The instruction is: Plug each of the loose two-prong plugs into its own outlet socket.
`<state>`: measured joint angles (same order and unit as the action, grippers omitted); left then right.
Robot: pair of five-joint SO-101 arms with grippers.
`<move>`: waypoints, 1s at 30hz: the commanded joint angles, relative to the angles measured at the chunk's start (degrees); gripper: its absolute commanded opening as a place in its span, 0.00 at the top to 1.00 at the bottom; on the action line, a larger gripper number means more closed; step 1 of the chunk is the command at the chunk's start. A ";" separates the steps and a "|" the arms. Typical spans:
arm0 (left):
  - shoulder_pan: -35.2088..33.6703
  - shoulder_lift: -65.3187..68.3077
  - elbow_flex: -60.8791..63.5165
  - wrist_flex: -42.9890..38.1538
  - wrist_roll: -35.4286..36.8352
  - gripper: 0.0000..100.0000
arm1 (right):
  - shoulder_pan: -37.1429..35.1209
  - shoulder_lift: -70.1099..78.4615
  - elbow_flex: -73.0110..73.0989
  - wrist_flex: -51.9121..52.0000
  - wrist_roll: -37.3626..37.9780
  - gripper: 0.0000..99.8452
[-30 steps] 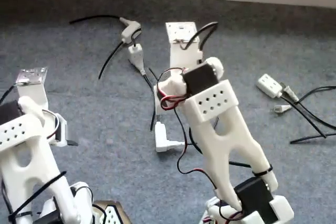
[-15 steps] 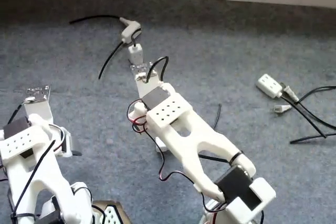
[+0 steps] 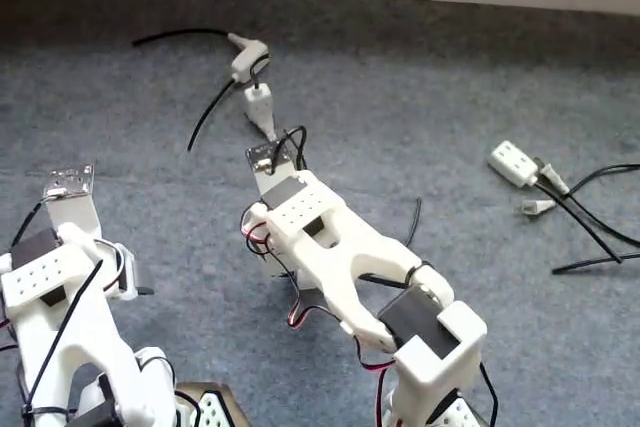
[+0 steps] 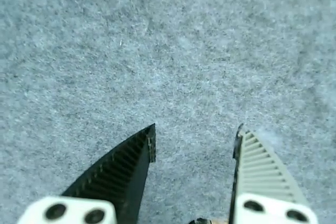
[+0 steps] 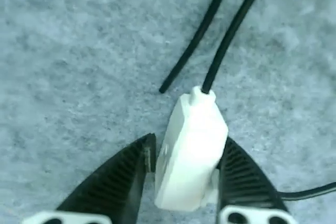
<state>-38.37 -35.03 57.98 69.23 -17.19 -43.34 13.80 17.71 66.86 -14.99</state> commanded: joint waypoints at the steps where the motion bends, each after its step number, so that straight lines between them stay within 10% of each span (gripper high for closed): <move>1: -0.40 -1.45 0.04 -0.62 0.09 0.76 | 0.66 -0.40 -0.66 -0.40 6.42 0.98; 17: -0.40 -1.01 0.04 -0.62 0.09 0.76 | 20.26 -0.57 -1.36 4.79 37.63 0.99; 30: 0.04 -1.01 0.13 -0.62 0.35 0.76 | 34.15 -0.22 -30.55 -5.58 62.51 0.99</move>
<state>-38.37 -35.03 57.98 69.23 -17.19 -9.67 14.24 -7.78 67.56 44.26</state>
